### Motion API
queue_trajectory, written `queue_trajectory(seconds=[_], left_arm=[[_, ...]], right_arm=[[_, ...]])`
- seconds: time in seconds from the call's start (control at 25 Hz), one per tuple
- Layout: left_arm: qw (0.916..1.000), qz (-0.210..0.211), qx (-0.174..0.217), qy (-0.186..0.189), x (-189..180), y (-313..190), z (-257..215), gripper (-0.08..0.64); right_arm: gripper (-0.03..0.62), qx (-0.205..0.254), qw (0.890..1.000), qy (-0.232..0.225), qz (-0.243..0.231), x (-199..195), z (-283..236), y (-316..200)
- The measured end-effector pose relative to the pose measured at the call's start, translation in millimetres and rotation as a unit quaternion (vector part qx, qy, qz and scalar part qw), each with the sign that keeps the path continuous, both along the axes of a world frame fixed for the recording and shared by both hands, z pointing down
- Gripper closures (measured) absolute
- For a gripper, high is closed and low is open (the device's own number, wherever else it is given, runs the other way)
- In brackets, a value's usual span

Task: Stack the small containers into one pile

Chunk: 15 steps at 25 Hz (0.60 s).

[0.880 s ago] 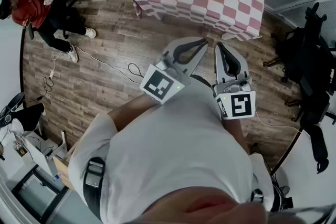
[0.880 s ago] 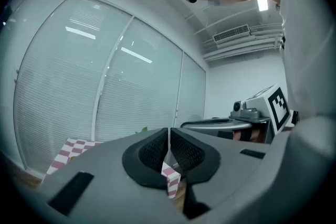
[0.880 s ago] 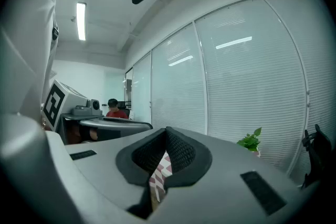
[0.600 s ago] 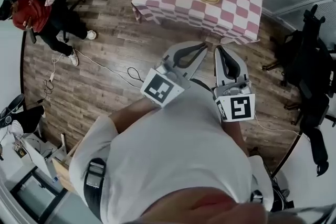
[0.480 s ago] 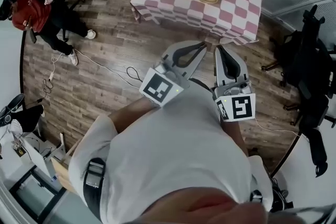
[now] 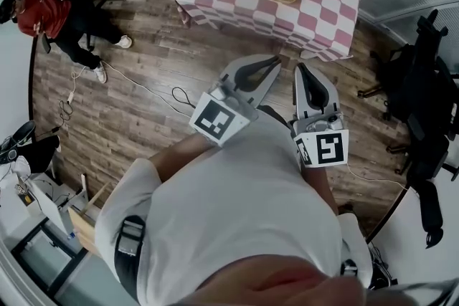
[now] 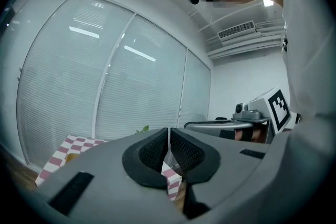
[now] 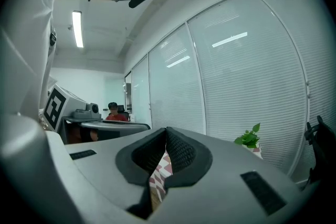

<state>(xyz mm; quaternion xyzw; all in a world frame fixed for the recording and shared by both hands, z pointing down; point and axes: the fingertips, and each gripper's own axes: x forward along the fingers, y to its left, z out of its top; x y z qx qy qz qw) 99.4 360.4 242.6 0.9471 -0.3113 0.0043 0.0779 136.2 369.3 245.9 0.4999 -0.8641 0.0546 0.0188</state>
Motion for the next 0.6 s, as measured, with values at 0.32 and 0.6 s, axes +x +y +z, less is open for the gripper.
queue_trajectory(seconds=[0.32,0.6], left_arm=[[1.0,-0.004,-0.006,0.006,1.6,-28.4,0.7,0.517],[0.9999,-0.004,-0.004,0.009,-2.9,-72.6,3.3,0.517]], right_arm=[[0.561,-0.005,1.0,0.009,-0.001,2.5,3.3,-28.7],[0.561,-0.002,1.0,0.02,-0.003,-3.3,6.4,-73.4]])
